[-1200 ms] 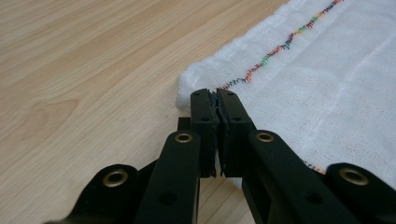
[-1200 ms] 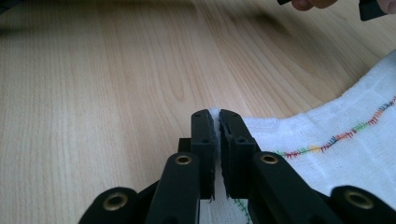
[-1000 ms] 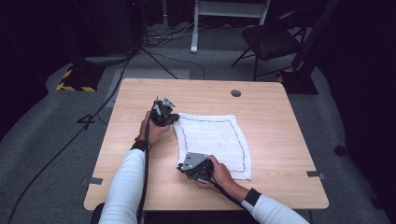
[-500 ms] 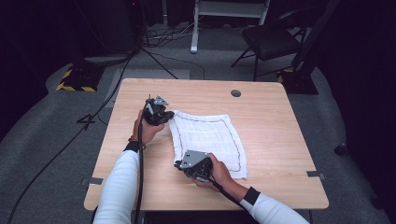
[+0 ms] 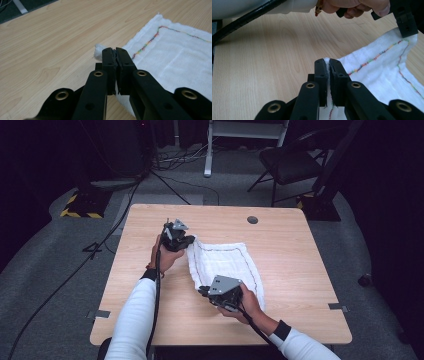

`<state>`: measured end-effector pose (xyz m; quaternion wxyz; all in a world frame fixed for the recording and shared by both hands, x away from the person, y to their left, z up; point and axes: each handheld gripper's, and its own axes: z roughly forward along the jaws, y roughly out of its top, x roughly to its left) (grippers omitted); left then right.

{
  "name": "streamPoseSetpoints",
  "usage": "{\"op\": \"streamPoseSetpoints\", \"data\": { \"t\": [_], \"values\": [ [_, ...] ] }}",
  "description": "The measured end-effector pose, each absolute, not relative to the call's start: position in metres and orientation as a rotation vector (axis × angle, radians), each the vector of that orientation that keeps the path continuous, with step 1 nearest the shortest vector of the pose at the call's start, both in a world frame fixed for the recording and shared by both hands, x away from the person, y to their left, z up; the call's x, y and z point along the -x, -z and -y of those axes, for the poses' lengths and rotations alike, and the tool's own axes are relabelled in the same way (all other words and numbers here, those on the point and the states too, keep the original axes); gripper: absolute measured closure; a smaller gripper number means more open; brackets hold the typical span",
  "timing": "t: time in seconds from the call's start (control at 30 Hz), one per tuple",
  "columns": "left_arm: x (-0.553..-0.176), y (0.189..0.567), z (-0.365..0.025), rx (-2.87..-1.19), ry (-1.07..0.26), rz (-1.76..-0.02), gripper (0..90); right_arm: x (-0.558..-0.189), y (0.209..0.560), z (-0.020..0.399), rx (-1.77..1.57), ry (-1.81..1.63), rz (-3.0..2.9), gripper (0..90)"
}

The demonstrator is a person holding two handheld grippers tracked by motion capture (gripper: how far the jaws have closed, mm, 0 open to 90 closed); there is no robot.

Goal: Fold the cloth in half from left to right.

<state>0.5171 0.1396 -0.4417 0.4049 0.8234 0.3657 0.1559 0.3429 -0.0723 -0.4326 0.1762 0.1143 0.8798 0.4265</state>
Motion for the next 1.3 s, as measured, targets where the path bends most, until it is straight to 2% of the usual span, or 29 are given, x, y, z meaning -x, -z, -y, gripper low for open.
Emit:
{"op": "streamPoseSetpoints", "data": {
  "t": [0.8, 1.3],
  "values": [
    [-0.536, 0.432, -0.022, -2.183, -0.417, -0.772, 86.4, -0.34, 0.425, 0.19, -0.57, -1.205, -2.401, 85.2],
    [-0.543, 0.445, 0.024, -2.204, -0.399, -0.73, 86.3, -0.333, 0.437, 0.226, -0.664, -1.14, -2.405, 85.3]
  ]
}}
